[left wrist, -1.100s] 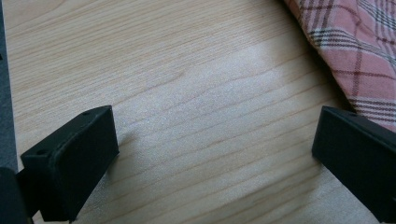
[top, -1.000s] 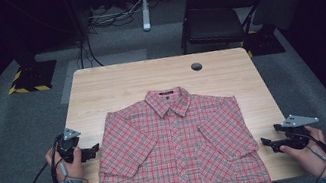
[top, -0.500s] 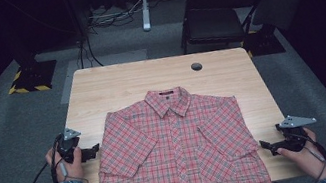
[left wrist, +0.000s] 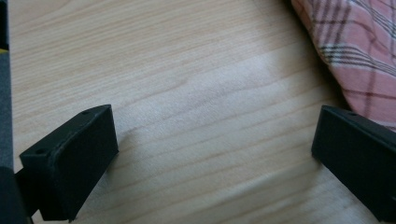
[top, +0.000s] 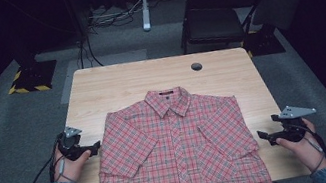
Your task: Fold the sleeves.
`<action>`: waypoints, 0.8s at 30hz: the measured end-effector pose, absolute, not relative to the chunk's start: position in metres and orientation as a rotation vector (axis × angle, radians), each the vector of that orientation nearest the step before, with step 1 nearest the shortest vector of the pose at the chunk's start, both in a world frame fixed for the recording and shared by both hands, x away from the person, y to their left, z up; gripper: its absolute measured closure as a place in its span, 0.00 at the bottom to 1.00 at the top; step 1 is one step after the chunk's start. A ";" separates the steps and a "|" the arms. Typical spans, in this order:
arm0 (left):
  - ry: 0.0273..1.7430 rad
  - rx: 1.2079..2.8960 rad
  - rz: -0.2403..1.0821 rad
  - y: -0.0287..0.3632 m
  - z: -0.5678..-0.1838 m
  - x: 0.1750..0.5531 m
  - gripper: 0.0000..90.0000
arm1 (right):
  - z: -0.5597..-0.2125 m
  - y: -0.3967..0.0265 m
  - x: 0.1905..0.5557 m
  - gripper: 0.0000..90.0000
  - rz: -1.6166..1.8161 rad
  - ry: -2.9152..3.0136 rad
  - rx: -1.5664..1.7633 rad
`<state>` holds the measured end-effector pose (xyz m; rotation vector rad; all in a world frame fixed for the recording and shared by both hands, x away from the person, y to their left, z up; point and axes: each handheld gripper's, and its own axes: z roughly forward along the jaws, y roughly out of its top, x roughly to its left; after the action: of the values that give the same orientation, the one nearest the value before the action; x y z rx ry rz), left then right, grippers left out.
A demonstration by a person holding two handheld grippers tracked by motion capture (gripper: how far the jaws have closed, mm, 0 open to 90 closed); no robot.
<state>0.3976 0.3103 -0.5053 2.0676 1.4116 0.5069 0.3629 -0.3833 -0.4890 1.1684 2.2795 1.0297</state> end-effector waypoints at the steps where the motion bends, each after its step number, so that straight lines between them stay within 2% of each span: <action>1: 1.433 2.081 0.488 0.310 -0.503 0.398 0.01 | -0.487 -0.382 0.366 0.08 1.026 2.279 1.160; 5: 1.413 1.992 0.456 0.312 -0.496 0.400 0.06 | -0.481 -0.377 0.379 0.09 1.031 2.275 1.137; 9: 1.381 1.996 0.512 0.307 -0.485 0.402 0.06 | -0.478 -0.372 0.392 0.09 1.032 2.274 1.125; 24: 1.281 2.031 0.552 0.284 -0.469 0.425 0.10 | -0.477 -0.349 0.443 0.10 1.019 2.291 1.078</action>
<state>0.4246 0.2842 -0.4685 2.0308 1.2808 0.5520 0.4435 -0.3494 -0.4773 1.0782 2.2912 1.0186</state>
